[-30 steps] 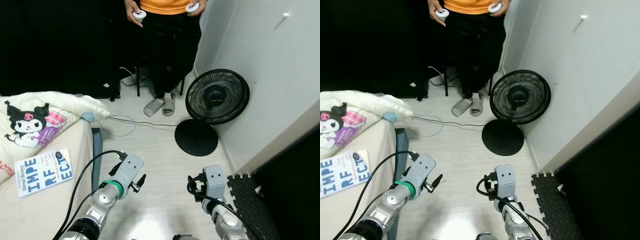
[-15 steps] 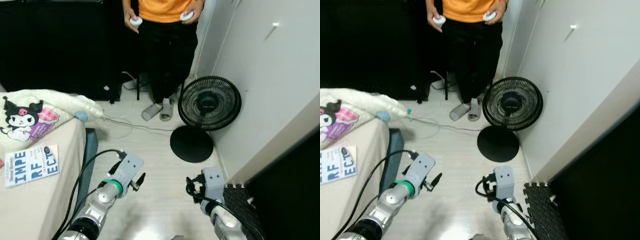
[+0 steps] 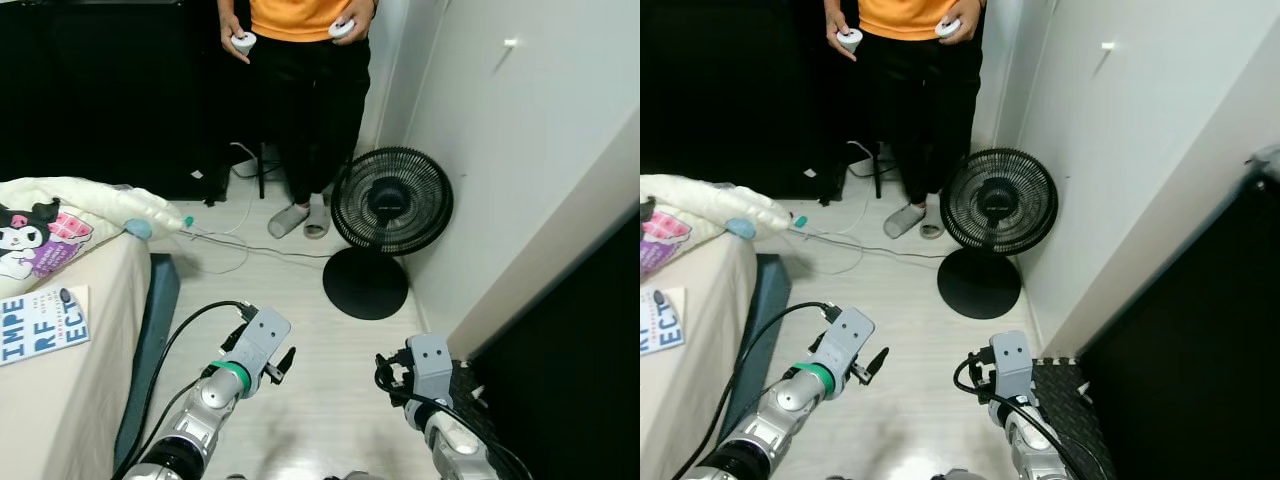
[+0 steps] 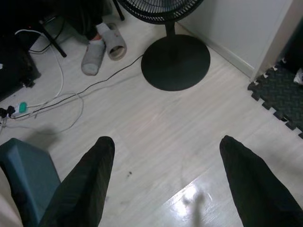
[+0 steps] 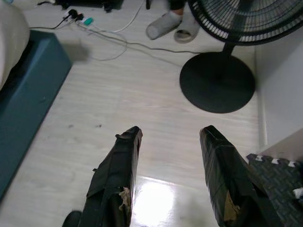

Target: Clean up the room

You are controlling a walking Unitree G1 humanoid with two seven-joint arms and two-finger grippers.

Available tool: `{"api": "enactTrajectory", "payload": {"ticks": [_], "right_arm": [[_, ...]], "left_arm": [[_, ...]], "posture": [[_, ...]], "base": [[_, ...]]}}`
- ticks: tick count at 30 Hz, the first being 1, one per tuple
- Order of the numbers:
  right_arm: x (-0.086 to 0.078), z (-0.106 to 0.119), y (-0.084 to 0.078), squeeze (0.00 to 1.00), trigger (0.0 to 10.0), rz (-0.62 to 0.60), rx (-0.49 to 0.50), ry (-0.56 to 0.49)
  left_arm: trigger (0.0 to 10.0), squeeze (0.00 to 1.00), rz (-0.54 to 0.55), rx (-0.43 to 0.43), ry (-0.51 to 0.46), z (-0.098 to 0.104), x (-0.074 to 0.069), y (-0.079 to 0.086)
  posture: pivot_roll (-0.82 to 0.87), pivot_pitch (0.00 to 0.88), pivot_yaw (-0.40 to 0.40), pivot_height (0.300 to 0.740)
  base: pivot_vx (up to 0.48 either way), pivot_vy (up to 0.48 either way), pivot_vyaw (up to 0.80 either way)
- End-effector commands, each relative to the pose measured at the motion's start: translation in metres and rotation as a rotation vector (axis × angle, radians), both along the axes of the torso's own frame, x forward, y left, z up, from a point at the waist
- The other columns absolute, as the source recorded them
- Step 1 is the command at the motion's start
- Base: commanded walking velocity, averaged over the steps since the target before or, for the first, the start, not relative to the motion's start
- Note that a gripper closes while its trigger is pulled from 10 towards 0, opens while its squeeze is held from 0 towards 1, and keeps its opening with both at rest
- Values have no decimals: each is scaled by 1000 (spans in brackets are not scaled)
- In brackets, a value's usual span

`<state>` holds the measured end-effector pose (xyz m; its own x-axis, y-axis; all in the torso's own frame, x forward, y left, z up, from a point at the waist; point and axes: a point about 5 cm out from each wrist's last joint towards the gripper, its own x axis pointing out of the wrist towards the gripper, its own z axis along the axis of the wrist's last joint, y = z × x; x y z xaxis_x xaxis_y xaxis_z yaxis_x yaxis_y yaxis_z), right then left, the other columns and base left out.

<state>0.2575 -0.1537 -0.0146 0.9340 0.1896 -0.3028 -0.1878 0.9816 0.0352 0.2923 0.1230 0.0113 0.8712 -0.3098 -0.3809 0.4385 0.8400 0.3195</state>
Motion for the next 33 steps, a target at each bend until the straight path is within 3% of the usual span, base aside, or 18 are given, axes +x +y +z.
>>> {"api": "enactTrajectory", "payload": {"ticks": [1,9,33], "right_arm": [[-4,-4,0,0,10000,-5,3,20],[-3,-4,5,0,10000,19,13,25],[-6,-5,7,0,10000,53,7,22]], "left_arm": [[10000,0,21,-12,23,-4,-3,2],[10000,0,8,-37,21,-2,-2,-1],[10000,0,-16,-56,64,-6,-5,-2]], "posture": [[11,68,42,740],[13,68,44,740],[11,67,45,740]], "base": [[0,0,0],[0,0,0],[0,0,705]]}}
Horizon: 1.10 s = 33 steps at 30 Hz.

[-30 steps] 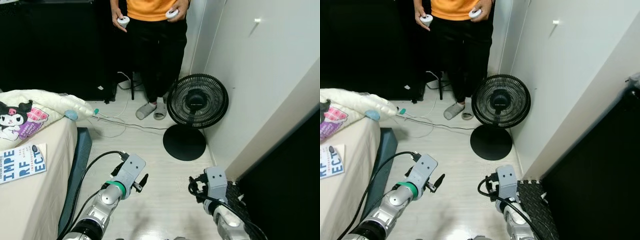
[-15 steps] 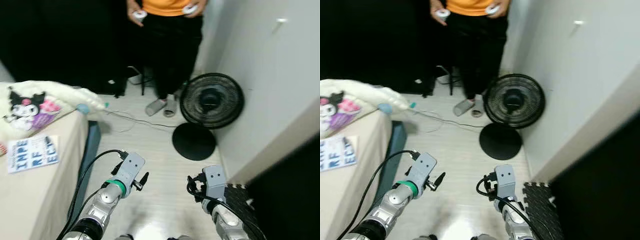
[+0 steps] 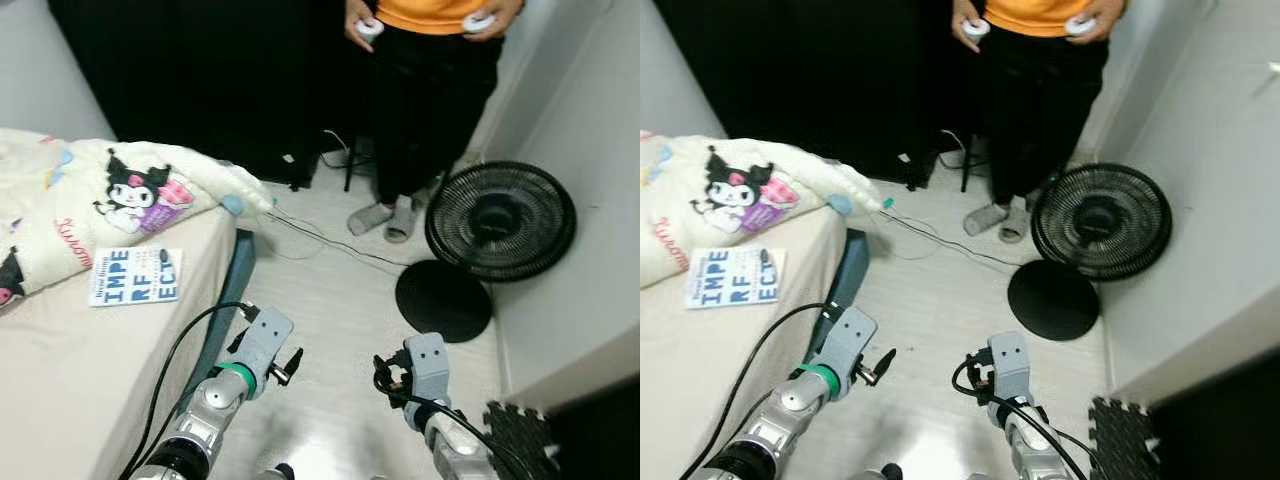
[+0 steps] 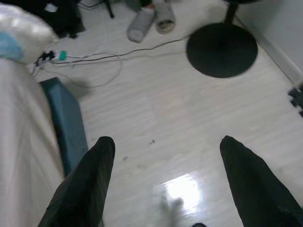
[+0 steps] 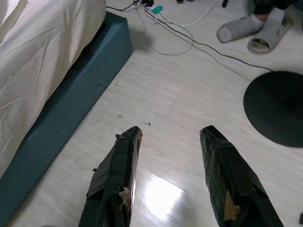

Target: Clean up the room

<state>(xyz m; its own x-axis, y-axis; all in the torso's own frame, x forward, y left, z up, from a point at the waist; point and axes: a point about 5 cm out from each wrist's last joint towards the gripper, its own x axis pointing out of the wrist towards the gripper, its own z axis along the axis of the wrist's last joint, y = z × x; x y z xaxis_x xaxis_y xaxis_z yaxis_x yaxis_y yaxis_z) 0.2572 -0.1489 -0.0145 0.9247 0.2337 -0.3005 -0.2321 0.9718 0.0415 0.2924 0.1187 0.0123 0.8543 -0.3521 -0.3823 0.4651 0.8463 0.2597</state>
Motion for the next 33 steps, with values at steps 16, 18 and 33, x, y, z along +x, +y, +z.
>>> {"api": "enactTrajectory", "payload": {"ticks": [16,18,33], "right_arm": [[-5,-4,1,0,10000,23,-2,19],[-5,-4,1,0,10000,24,-3,18],[-3,-3,1,0,10000,10,14,10]], "left_arm": [[10000,0,12,0,33,-6,-4,2],[10000,0,13,0,36,-6,-4,2],[10000,0,17,-6,41,-7,-4,1]], "posture": [[10,58,40,740],[9,57,39,740],[9,65,36,740]], "base": [[0,0,702],[0,0,694],[0,0,643]]}}
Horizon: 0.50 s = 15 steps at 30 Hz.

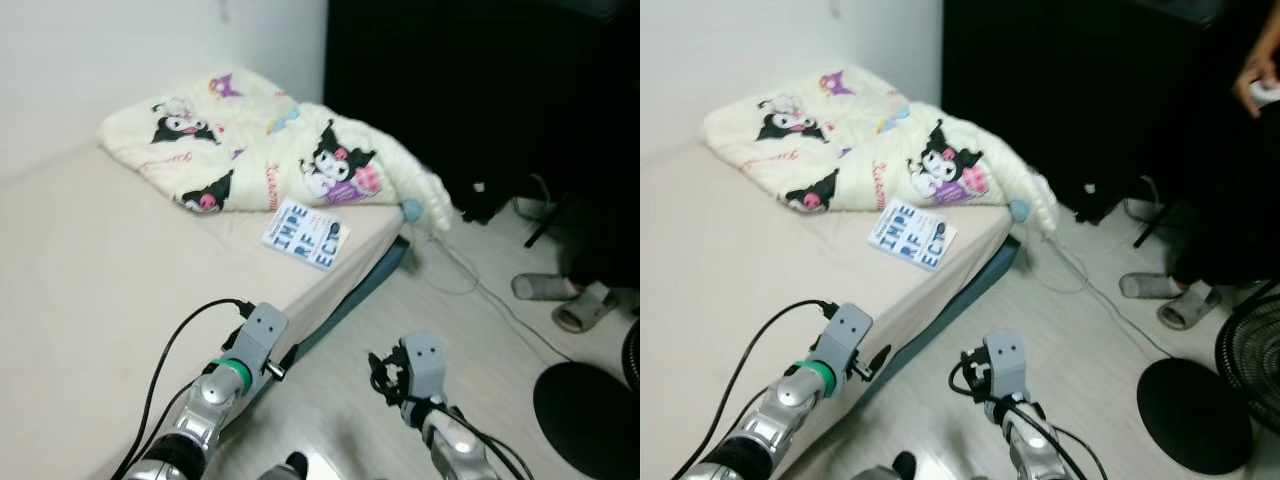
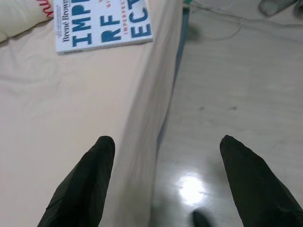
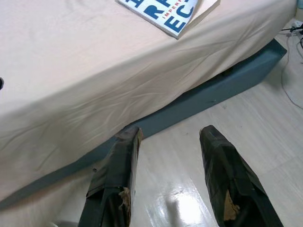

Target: Clean up the room

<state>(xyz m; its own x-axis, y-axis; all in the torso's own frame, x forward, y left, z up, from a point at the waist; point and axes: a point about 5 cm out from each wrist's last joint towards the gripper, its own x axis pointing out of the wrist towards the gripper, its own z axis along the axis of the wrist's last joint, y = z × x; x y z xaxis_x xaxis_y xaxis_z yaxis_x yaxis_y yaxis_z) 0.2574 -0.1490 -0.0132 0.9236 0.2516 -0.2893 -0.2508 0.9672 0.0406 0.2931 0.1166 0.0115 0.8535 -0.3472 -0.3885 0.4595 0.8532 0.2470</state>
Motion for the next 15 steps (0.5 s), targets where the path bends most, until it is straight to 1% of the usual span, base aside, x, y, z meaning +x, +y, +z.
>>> {"api": "enactTrajectory", "payload": {"ticks": [1,7,11,15], "right_arm": [[-4,-4,1,0,10000,-8,11,22],[-3,-4,0,0,10000,-29,25,24],[-3,-4,-2,0,10000,-41,20,24],[-3,-4,-3,0,10000,-44,18,24]], "left_arm": [[10000,0,7,3,30,-6,-5,3],[10000,0,7,-2,29,-5,-4,3],[10000,0,3,0,28,-5,-4,3],[10000,0,2,1,28,-5,-4,2]], "posture": [[9,65,36,740],[8,66,37,735],[7,66,39,710],[6,67,39,695]], "base": [[0,0,0],[0,0,0],[0,0,0],[0,0,0]]}}
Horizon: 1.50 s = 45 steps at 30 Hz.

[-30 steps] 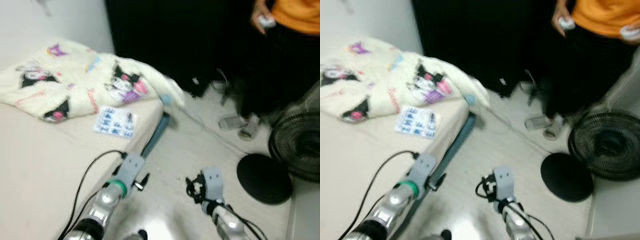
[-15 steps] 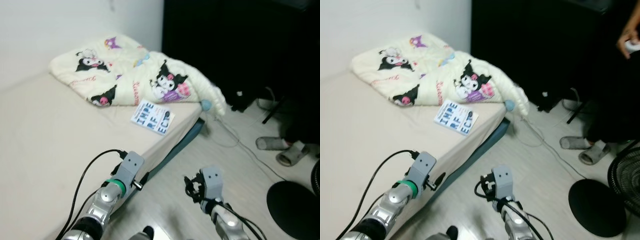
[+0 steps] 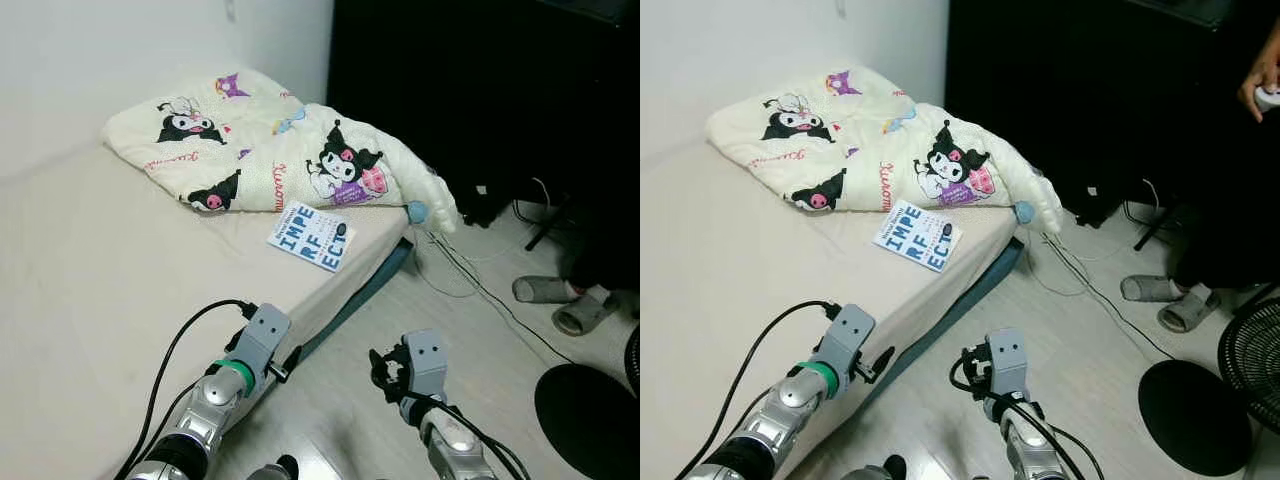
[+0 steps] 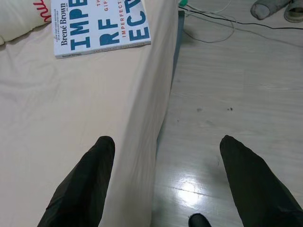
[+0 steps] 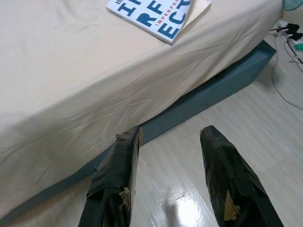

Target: Clean up the room

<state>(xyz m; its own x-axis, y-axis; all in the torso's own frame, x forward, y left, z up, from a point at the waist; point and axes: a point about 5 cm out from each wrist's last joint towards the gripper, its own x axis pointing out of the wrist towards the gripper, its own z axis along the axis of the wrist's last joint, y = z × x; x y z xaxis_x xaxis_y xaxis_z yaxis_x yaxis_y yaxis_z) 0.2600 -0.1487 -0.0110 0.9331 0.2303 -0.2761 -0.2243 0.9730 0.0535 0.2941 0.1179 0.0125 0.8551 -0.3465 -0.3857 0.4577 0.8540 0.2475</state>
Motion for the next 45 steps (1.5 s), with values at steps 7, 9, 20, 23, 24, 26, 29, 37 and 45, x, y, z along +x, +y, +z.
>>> {"api": "enactTrajectory", "payload": {"ticks": [7,9,20,23,24,26,29,37,45], "right_arm": [[-6,-6,-2,0,10000,-16,4,34],[-6,-6,-2,0,10000,-16,4,34],[-6,-6,-3,0,10000,-28,5,31],[-6,-6,-3,0,10000,-30,8,31],[-6,-6,-2,0,10000,-30,9,29],[-6,-6,-2,0,10000,-30,11,28],[-5,-5,-2,0,10000,-32,18,23],[-5,-4,-3,0,10000,-25,6,19],[-4,-4,-3,0,10000,-21,2,17]], "left_arm": [[10000,0,-3,3,31,-6,-5,0],[10000,0,-4,3,31,-6,-5,1],[10000,0,-3,2,28,-6,-5,0],[10000,0,-3,2,28,-6,-5,0],[10000,0,-3,2,28,-6,-5,0],[10000,0,-3,2,28,-6,-5,0],[10000,0,-3,4,28,-6,-4,1],[10000,0,-6,6,28,-5,-4,0],[10000,0,-7,6,27,-5,-4,0]], "posture": [[7,67,40,675],[7,67,42,665],[9,68,42,650],[9,69,42,650],[8,69,43,650],[8,69,43,650],[7,69,44,650],[8,67,44,677],[8,63,43,705]], "base": [[0,0,0],[0,0,0],[0,0,0],[0,0,0],[0,0,0],[0,0,0],[0,0,0],[0,0,0],[0,0,0]]}}
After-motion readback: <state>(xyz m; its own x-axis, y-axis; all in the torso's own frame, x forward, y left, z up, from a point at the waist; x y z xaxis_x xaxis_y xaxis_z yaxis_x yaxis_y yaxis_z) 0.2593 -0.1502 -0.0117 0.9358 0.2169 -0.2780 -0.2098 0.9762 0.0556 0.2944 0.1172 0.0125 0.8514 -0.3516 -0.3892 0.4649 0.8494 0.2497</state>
